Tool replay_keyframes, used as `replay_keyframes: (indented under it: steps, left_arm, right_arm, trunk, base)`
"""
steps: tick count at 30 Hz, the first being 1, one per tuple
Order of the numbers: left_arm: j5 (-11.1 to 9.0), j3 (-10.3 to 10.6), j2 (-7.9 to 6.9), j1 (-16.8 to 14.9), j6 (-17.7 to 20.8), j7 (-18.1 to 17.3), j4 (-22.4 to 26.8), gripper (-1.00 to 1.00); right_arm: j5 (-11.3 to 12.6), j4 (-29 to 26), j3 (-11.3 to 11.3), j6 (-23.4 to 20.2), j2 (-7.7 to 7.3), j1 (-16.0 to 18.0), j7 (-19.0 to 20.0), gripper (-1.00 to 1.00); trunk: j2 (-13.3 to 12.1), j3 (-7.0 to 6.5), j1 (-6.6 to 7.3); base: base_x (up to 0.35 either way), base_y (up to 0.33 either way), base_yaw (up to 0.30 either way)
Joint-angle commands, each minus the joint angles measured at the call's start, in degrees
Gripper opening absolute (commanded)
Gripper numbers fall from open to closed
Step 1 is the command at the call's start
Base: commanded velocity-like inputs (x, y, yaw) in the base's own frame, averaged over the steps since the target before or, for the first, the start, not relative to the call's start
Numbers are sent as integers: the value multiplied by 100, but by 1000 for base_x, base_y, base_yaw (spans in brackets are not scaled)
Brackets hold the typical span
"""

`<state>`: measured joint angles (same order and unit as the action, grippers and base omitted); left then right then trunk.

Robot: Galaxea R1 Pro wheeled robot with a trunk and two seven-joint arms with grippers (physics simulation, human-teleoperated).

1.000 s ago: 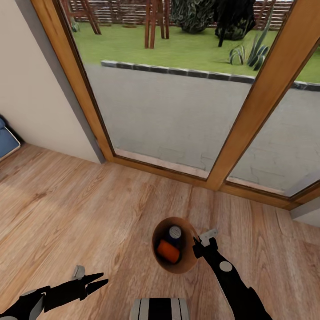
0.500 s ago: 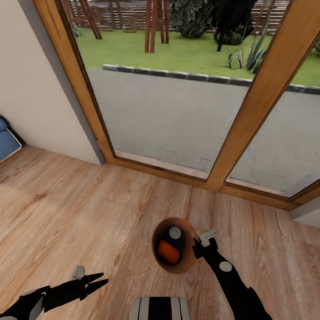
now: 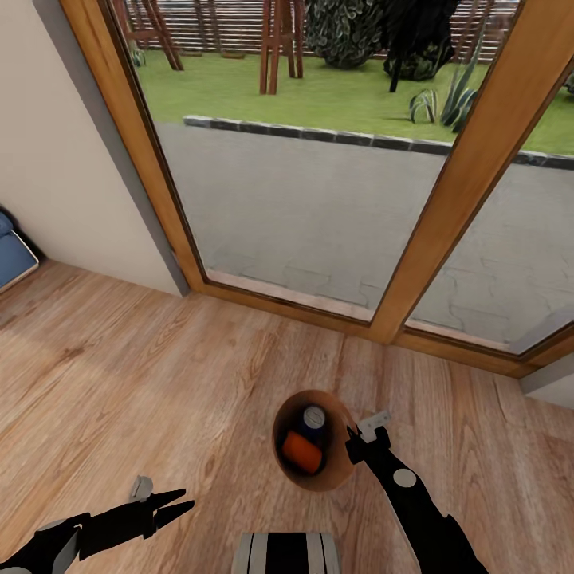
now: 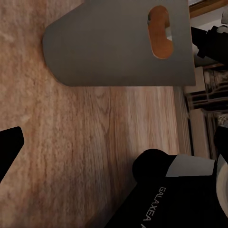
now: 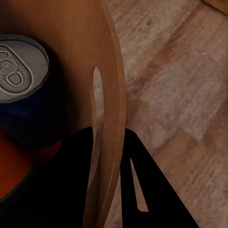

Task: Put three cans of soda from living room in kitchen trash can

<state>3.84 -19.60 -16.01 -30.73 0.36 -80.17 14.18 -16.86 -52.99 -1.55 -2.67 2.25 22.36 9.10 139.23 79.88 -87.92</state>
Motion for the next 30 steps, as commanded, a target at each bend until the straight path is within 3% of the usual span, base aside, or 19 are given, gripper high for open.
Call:
replay_keyframes:
  steps: [1,12,13,30]
  left_arm:
    - [3,0,2,-3,-1,1,-1,100]
    - [3,0,2,-3,-1,1,-3,100]
    - [3,0,2,-3,-1,1,-3,100]
    - [3,0,2,-3,-1,1,-3,100]
  right_arm:
    - [34,-19,14,38,3,-3,22,-100]
    - [34,-19,14,38,3,-4,22,-100]
    - [34,-19,14,38,3,-4,22,100]
    - [33,-40,14,30,3,-3,22,100]
  trunk:
    - [0,0,-155]
    - [0,0,-155]
    - [0,0,-155]
    - [0,0,-155]
  base:
    - [0,0,0]
    - [0,0,0]
    - [0,0,0]
    - [0,0,0]
